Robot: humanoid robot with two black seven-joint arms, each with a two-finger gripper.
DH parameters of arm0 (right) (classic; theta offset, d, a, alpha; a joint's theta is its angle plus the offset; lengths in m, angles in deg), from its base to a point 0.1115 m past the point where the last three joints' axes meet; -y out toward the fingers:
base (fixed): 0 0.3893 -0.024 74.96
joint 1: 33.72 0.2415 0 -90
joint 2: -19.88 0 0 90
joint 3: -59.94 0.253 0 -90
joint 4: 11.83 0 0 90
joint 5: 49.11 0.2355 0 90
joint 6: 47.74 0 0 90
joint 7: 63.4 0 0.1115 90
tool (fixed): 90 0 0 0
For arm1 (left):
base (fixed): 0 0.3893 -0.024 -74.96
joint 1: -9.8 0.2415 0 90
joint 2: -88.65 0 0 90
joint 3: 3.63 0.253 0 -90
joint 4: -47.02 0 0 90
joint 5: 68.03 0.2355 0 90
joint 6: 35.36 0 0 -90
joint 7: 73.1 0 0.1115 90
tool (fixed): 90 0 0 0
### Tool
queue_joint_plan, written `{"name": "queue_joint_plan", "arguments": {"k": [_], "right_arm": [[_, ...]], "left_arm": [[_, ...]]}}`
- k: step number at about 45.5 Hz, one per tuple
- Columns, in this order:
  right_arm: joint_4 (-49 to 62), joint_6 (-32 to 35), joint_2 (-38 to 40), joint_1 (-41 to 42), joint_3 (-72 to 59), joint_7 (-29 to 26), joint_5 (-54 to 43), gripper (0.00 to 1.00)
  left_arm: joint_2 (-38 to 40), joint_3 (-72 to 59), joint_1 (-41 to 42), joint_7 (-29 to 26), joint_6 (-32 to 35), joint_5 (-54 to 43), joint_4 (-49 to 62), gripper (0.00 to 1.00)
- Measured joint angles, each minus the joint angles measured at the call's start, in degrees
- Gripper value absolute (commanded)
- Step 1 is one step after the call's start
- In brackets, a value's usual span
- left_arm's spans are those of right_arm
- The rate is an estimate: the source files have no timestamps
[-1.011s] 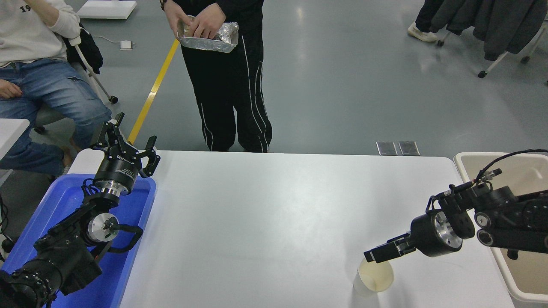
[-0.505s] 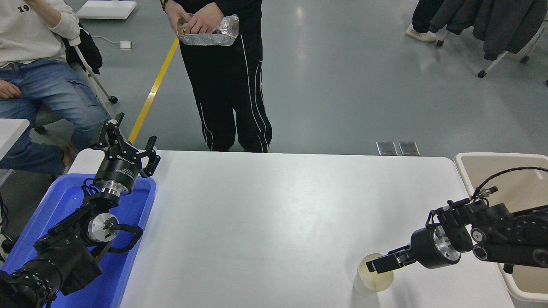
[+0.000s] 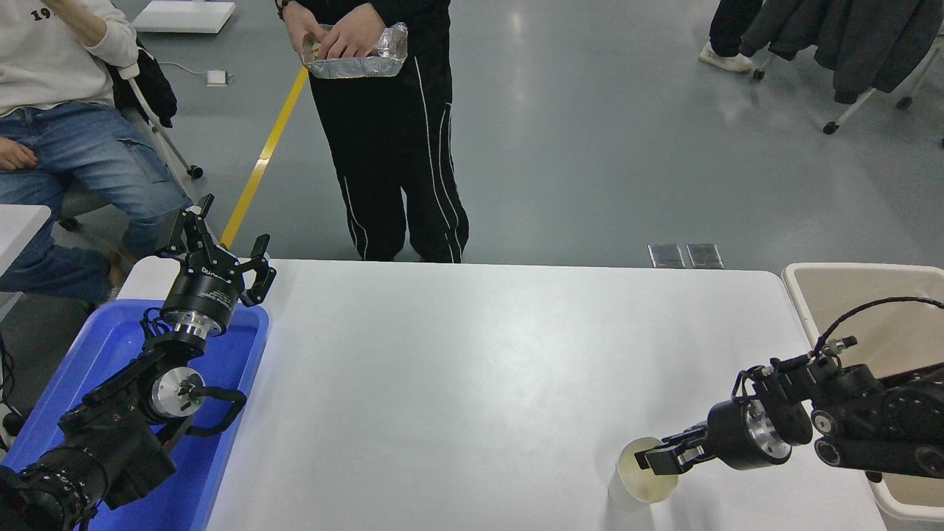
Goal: Dispose of the paper cup in the dustbin
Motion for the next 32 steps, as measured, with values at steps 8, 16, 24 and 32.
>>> {"name": "queue_joint_plan", "arguments": {"k": [8, 16, 24, 32], "right_arm": [[0.07, -0.38, 0.01, -0.29, -0.02, 0.04, -0.56, 0.00], [0.09, -0.55, 0.04, -0.41, 0.21, 0.06, -0.81, 0.00], [0.09, -0.61, 0.08, -0.20, 0.43, 0.08, -0.90, 0.00], [0.08, -0.67, 0.73, -0.08, 3.37, 0.40, -0.92, 0.00]], "left_arm": [[0.00, 0.00, 0.00, 0.00, 0.00, 0.00, -0.01, 1.00], [0.00, -0.02, 0.00, 0.00, 0.00, 0.00, 0.00, 1.00], [0.00, -0.01, 0.00, 0.00, 0.00, 0.00, 0.01, 1.00], [0.00, -0.01, 0.00, 0.00, 0.00, 0.00, 0.01, 1.00]]}}
